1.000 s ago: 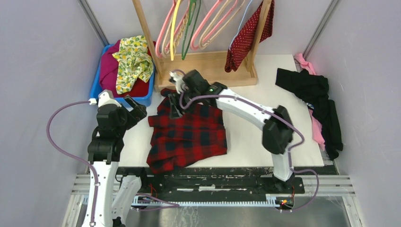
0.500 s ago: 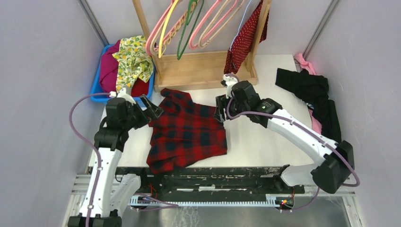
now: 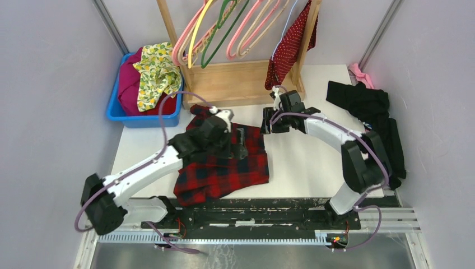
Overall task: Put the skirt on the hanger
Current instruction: Flatten out the skirt at the center of the board.
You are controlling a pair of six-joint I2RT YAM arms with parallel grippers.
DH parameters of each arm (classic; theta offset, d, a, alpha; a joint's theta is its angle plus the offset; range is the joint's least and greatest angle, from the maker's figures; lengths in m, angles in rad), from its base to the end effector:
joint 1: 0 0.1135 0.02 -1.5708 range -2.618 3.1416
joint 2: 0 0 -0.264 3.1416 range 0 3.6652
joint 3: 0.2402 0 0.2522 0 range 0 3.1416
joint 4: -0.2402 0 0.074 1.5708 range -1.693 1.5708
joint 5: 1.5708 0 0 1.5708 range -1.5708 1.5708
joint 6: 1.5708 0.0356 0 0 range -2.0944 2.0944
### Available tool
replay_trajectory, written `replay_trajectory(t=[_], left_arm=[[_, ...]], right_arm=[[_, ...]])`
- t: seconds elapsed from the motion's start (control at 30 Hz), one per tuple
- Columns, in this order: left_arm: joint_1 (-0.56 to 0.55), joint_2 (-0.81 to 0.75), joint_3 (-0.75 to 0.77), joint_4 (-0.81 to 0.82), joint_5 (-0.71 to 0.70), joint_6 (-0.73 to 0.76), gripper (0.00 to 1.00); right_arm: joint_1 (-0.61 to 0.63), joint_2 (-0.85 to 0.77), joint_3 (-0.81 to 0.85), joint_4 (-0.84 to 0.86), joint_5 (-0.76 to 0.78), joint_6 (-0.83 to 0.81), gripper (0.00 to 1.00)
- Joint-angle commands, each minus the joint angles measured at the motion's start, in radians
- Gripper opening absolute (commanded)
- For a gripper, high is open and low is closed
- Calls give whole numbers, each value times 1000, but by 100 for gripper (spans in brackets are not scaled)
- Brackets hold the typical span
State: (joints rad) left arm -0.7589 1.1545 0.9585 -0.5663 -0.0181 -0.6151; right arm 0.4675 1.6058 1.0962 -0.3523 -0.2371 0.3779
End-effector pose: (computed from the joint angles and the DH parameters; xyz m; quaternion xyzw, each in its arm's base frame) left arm 0.1778 -0.1678 0.2904 0.0625 0.9172 -0.2430 0.3094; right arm 0.3025 0.1621 0.2278 -0.0827 0.9285 0.2425 0.2688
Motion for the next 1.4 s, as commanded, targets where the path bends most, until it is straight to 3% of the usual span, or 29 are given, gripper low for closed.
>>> replay_trajectory(t=[0.0,0.33,0.57,0.8,0.87,0.93,1.0,1.07,1.17,1.37], left_arm=[[-146,127,93,96,-144,-57,99],[-269,468,346,38,-295,89,99],[-296,626,424,26,-277,141,99],[-333,735,478,-47,-394,120,100],[-336,746,483,-79,-436,99,88],[-336,733,475,-116,-484,70,59],[-336,693,453,-145,-505,44,41],[-336,642,433,-185,-533,9,12],[-337,537,374,-224,-548,-31,3],[-336,327,264,-296,-601,-104,3]], right_arm=[[-62,122,77,147,-173,-10,66],[-84,284,162,174,-332,-63,66],[-66,319,153,99,-262,-124,66],[-45,309,84,133,-238,-102,64],[-29,309,81,135,-235,-101,58],[-18,309,82,136,-217,-98,52],[-15,314,87,152,-213,-85,47],[-15,320,98,163,-205,-73,42],[-16,310,110,170,-171,-51,33],[-17,171,51,169,-78,-24,15]])
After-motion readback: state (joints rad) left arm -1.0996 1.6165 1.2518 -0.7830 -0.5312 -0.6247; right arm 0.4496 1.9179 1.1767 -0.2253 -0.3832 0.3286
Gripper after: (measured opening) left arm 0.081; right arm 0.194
